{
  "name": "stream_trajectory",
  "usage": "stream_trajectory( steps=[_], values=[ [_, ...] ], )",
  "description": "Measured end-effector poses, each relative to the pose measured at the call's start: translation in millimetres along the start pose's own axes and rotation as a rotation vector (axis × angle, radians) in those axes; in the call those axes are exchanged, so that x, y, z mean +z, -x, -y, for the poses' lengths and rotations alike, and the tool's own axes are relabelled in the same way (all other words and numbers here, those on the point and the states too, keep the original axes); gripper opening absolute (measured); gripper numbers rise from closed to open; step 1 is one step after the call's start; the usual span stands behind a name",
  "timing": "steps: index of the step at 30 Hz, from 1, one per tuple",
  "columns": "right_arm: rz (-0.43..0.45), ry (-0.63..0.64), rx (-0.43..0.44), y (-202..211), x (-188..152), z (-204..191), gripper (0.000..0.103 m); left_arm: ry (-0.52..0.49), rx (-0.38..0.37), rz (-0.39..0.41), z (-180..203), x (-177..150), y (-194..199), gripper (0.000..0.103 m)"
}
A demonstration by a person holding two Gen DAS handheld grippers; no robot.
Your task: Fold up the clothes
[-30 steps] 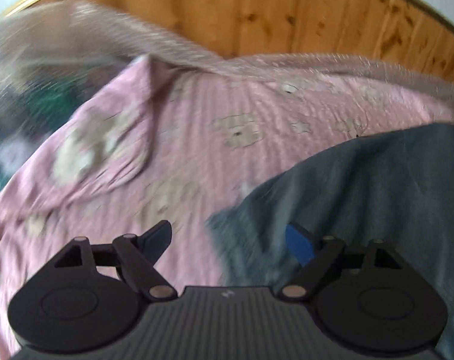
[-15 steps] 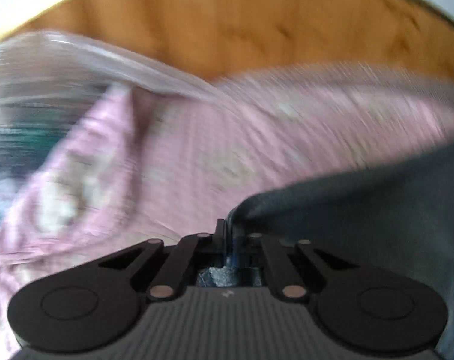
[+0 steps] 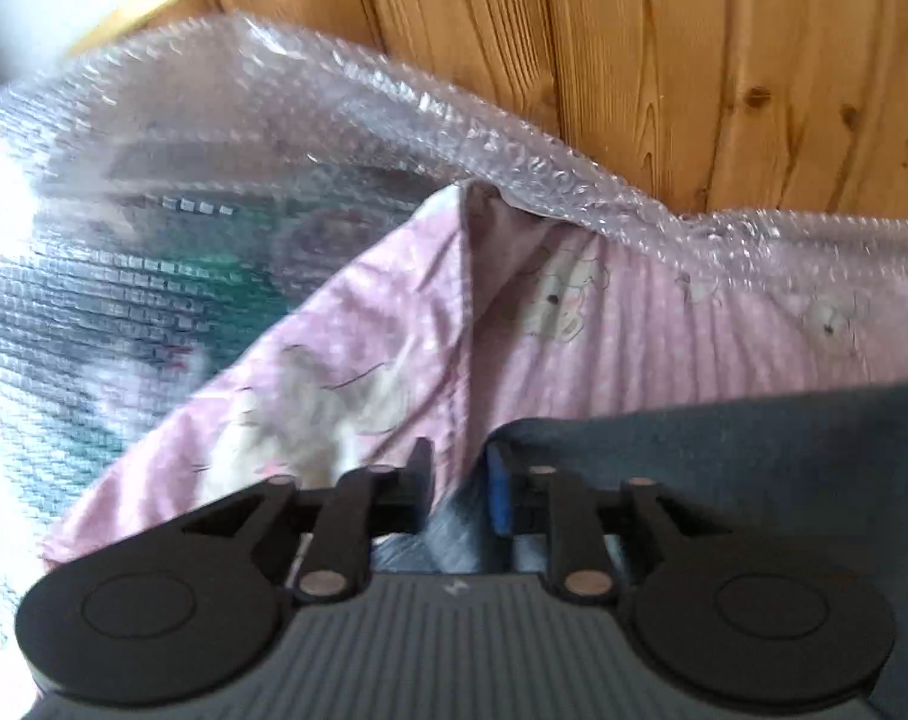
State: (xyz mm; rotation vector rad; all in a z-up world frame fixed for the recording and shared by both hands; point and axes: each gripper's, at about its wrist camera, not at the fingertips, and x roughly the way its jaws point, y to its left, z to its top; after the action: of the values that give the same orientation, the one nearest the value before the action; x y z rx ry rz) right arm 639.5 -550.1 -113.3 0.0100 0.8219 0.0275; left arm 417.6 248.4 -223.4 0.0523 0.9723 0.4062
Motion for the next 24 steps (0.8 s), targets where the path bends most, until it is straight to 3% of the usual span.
stream_trajectory(
  steps=[1, 3, 6, 8, 9, 10, 11, 13, 18, 21, 24],
  values=[
    [0.046, -0.007, -0.031, 9, -10, 1, 0.077, 0.015, -0.003, 0.01, -8, -8, 10, 0.054],
    [0.088, 0.002, -0.041, 17, -35, 3, 0.077, 0.056, -0.033, 0.013, -27, -24, 31, 0.055],
    [0.042, 0.07, 0.033, 3, -63, -2, 0.078, 0.124, -0.088, -0.017, -43, -49, 60, 0.058],
    [0.018, 0.12, 0.01, -16, -72, -10, 0.078, 0.159, -0.123, -0.046, -48, -66, 75, 0.058],
    [0.016, 0.121, -0.006, -24, -74, -9, 0.073, 0.168, -0.136, -0.066, -48, -74, 79, 0.058],
    [-0.017, 0.099, 0.006, -32, -73, -6, 0.061, 0.178, -0.149, -0.085, -48, -82, 84, 0.057],
    [-0.076, 0.065, 0.035, -41, -72, -3, 0.003, 0.184, -0.148, -0.092, -50, -88, 88, 0.057],
    [-0.111, 0.016, 0.082, -27, -65, 6, 0.003, 0.195, -0.134, -0.093, -57, -96, 95, 0.057],
    [-0.099, -0.123, 0.201, 82, -41, 52, 0.003, 0.218, -0.101, -0.097, -71, -115, 111, 0.057],
    [-0.138, -0.187, 0.198, 117, -41, 89, 0.003, 0.223, -0.09, -0.101, -75, -119, 112, 0.057],
    [-0.233, -0.216, 0.117, 102, -69, 109, 0.005, 0.19, -0.091, -0.122, -70, -124, 115, 0.057]
  ],
)
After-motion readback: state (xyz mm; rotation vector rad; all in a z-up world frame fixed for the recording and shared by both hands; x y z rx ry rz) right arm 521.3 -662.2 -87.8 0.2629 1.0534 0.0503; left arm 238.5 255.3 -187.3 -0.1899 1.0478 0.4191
